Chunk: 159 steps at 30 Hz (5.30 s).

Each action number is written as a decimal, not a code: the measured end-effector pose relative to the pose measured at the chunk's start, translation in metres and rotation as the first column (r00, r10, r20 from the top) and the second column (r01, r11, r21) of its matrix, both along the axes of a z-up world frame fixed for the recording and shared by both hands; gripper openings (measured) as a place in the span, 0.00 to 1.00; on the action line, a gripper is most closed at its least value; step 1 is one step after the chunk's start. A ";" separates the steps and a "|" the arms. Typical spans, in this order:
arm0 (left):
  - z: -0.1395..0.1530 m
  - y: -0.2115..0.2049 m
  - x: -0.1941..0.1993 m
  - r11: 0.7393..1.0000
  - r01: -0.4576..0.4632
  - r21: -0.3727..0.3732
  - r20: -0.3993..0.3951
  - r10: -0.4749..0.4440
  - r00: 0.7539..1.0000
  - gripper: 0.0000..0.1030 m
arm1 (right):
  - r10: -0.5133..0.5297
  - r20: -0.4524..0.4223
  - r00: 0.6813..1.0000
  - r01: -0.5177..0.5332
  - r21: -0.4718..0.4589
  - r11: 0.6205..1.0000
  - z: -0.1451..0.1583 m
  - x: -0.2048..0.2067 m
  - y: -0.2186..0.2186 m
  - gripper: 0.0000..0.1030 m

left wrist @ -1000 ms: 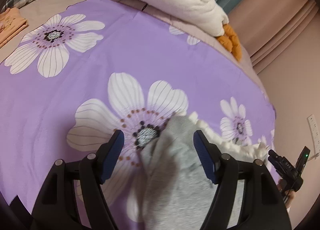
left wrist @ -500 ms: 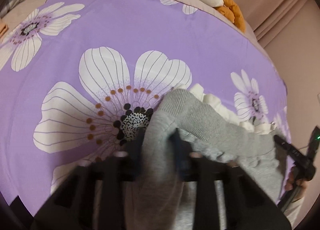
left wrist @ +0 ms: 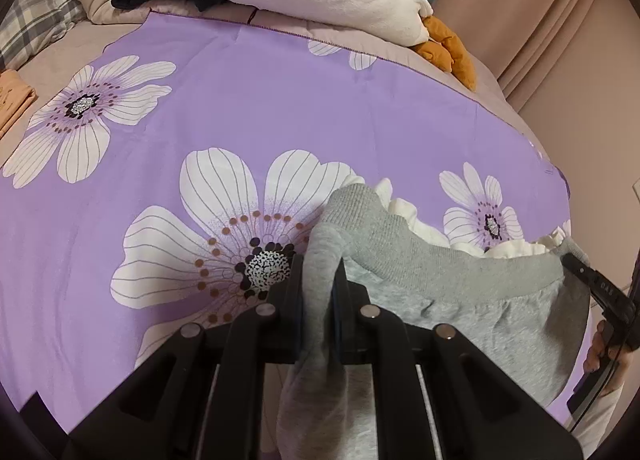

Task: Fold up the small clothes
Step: 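Lower the folded hem onto the collar with both grippers, then open both grippers and withdraw them from the folded sweatshirt, then grasp the side edge of the grey bundle with both grippers and fold it over, then open both grippers and release the folded side, then grasp the other side of the bundle with the right gripper and fold it over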

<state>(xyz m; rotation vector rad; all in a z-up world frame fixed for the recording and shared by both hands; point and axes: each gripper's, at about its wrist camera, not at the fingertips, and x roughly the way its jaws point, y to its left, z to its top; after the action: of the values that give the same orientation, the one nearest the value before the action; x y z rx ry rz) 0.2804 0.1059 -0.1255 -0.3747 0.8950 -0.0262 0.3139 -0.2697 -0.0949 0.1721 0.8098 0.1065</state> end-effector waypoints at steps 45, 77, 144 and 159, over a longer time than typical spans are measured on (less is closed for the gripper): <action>0.040 -0.027 -0.118 0.997 -0.040 0.060 -0.010 0.041 0.999 0.97 | -0.028 0.045 0.999 0.030 -0.050 0.998 0.038 -0.091 0.011 0.96; -0.045 -0.031 -0.118 0.978 -0.078 -0.193 -0.112 0.057 0.992 0.63 | -0.079 -0.164 0.983 0.133 0.349 0.927 -0.072 -0.145 -0.027 0.97; -0.002 -0.037 -0.205 0.994 -0.095 -0.050 -0.172 0.085 0.981 0.89 | -0.151 -0.251 0.956 0.229 0.321 0.919 -0.064 -0.180 -0.052 0.86; 0.010 -0.018 -0.210 0.991 -0.133 -0.031 -0.139 0.127 0.982 0.93 | -0.125 -0.261 0.957 0.218 0.366 0.904 -0.080 -0.152 -0.026 0.74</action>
<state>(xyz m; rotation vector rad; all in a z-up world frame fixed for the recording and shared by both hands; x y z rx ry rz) 0.0703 0.0876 -0.1156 -0.4764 1.0052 0.1032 0.1624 -0.2954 -0.1744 0.6465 0.9977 0.0803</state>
